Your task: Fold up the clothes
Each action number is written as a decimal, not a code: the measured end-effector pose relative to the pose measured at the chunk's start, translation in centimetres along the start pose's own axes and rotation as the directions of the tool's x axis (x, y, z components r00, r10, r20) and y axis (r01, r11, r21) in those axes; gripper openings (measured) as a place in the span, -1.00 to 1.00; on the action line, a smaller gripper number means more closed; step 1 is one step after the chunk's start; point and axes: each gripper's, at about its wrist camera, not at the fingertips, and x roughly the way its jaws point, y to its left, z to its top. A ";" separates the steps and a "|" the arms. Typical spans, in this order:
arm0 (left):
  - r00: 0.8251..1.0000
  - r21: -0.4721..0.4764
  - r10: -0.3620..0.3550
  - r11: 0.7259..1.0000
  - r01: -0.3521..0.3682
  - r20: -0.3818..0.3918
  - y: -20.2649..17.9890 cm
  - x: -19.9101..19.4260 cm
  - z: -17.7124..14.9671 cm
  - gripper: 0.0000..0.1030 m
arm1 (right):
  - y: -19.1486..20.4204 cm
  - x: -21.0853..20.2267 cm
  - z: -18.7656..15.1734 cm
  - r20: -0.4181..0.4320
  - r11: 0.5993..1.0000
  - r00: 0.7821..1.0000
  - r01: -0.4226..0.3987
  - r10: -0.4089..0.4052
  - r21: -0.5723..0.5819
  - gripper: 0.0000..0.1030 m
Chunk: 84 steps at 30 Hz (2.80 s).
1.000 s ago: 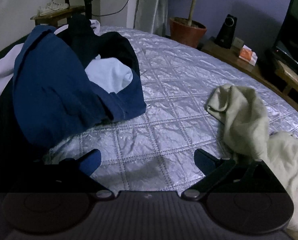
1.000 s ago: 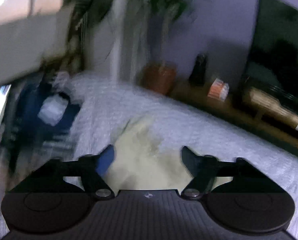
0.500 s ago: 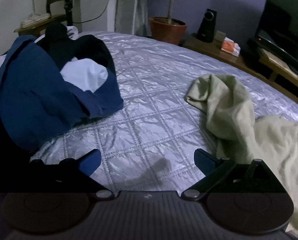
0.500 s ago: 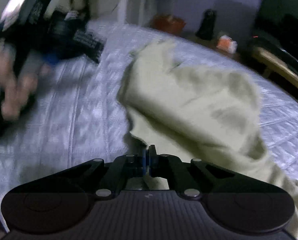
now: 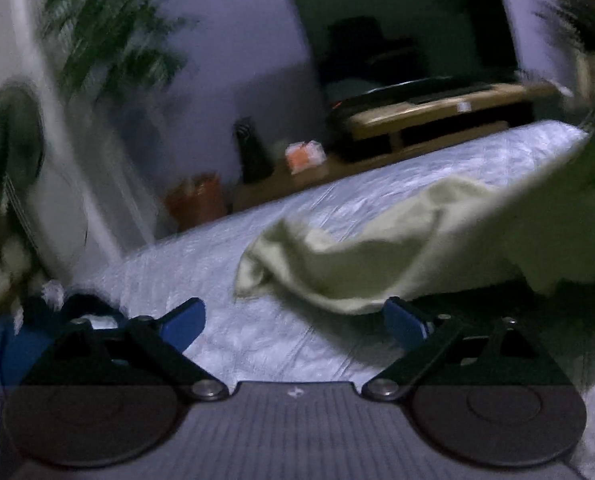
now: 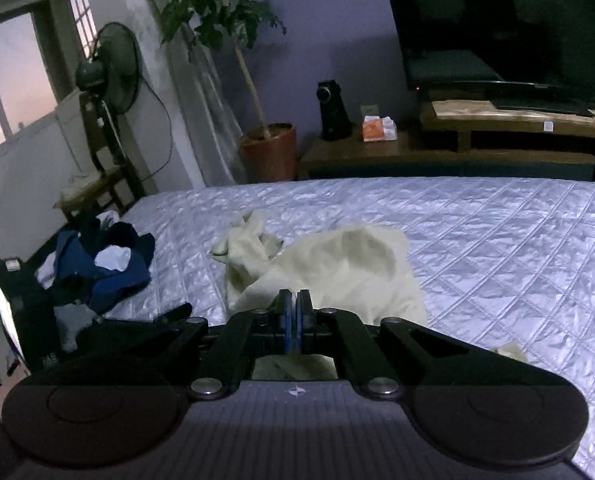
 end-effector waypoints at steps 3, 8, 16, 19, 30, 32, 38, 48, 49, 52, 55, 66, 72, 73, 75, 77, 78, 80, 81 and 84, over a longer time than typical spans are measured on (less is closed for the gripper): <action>0.994 0.197 0.011 0.980 -0.032 0.108 -2.5 0.3 -0.7 0.90 | -1.3 -0.3 0.4 0.009 0.999 1.000 -0.010 0.010 0.033 -0.95; 0.980 0.418 -0.068 0.908 -0.017 0.186 -5.4 2.4 -1.6 0.76 | -2.7 -0.4 0.4 -0.006 0.999 1.000 -0.024 0.024 0.039 -0.95; 0.956 0.585 -0.210 0.809 0.052 0.205 -7.0 5.4 -1.5 0.20 | -3.3 -0.4 -0.4 -0.037 0.997 0.997 -0.071 0.071 0.014 -0.93; 0.955 0.584 -0.255 0.803 0.123 0.150 -6.3 6.4 -1.4 -0.55 | -3.6 -0.2 -0.7 -0.043 0.998 0.997 -0.068 0.068 0.004 -0.92; 0.937 0.507 -0.345 0.818 0.272 0.054 -3.6 6.0 0.2 -0.88 | -4.4 0.1 -2.8 -0.058 0.999 0.998 -0.004 0.002 -0.038 -0.75; 0.935 0.504 -0.350 0.818 0.277 0.054 -3.4 5.2 0.4 -0.88 | -4.5 -0.3 -3.5 -0.065 1.000 0.998 -0.004 0.002 -0.030 -0.56; 0.934 0.525 -0.355 0.805 0.277 0.052 -3.1 5.0 0.3 -0.88 | -1.2 -0.7 -6.6 -0.180 0.978 0.983 -0.011 -0.027 -0.207 0.71; 0.953 0.506 -0.300 0.827 0.244 0.031 -1.5 4.6 0.7 -0.91 | 0.7 4.5 -9.1 -0.179 0.891 0.963 0.103 -0.200 -0.441 -0.82; 0.957 0.493 -0.289 0.837 0.237 0.031 -1.0 4.4 0.8 -0.91 | 0.5 3.8 -8.7 -0.148 0.903 0.969 0.123 -0.199 -0.411 -0.82; 0.963 0.423 -0.266 0.878 0.224 0.041 1.1 2.9 1.6 -0.91 | 0.2 0.8 -7.3 -0.067 0.915 0.977 0.167 -0.205 -0.368 -0.82; 0.968 0.357 -0.244 0.911 0.204 0.068 2.8 0.9 2.8 -0.92 | 0.6 -2.4 -5.4 0.010 0.928 0.983 0.175 -0.182 -0.329 -0.86; 0.970 0.238 -0.125 0.968 0.074 0.208 6.7 -8.9 6.4 -0.95 | 4.7 -13.4 -0.2 0.238 0.916 0.961 0.217 -0.141 -0.338 -0.89; 0.960 0.221 -0.107 0.974 0.049 0.257 7.4 -12.8 8.0 -0.95 | 6.3 -18.2 1.6 0.241 0.931 0.968 0.152 -0.072 -0.331 -0.81; 0.958 0.235 -0.107 0.971 0.044 0.265 7.1 -13.3 8.1 -0.95 | 6.9 -18.2 0.9 0.254 0.920 0.964 0.166 -0.076 -0.355 -0.76; 0.955 0.257 -0.116 0.965 0.044 0.272 6.5 -12.8 8.3 -0.95 | 8.1 -18.2 -0.9 0.271 0.904 0.961 0.167 -0.059 -0.393 -0.69; 0.955 0.276 -0.125 0.960 0.048 0.269 6.2 -12.8 8.3 -0.95 | 9.1 -17.2 -2.7 0.225 0.909 0.974 0.114 -0.023 -0.400 -0.43; 0.956 0.286 -0.131 0.957 0.052 0.264 6.1 -12.7 8.3 -0.95 | 9.9 -16.1 -3.9 0.187 0.909 0.982 0.097 -0.021 -0.406 0.09; 0.956 0.312 -0.140 0.949 0.055 0.259 5.9 -12.6 8.3 -0.95 | 11.8 -14.0 -6.5 0.154 0.888 0.988 0.075 -0.005 -0.453 0.69; 0.956 0.324 -0.144 0.944 0.055 0.257 5.9 -12.6 8.3 -0.95 | 12.9 -13.0 -7.9 0.143 0.874 0.990 0.066 0.004 -0.481 0.68; 0.955 0.347 -0.153 0.936 0.058 0.254 6.0 -12.9 8.7 -0.95 | 16.0 -9.6 -11.2 0.102 0.834 0.995 0.035 0.025 -0.551 0.68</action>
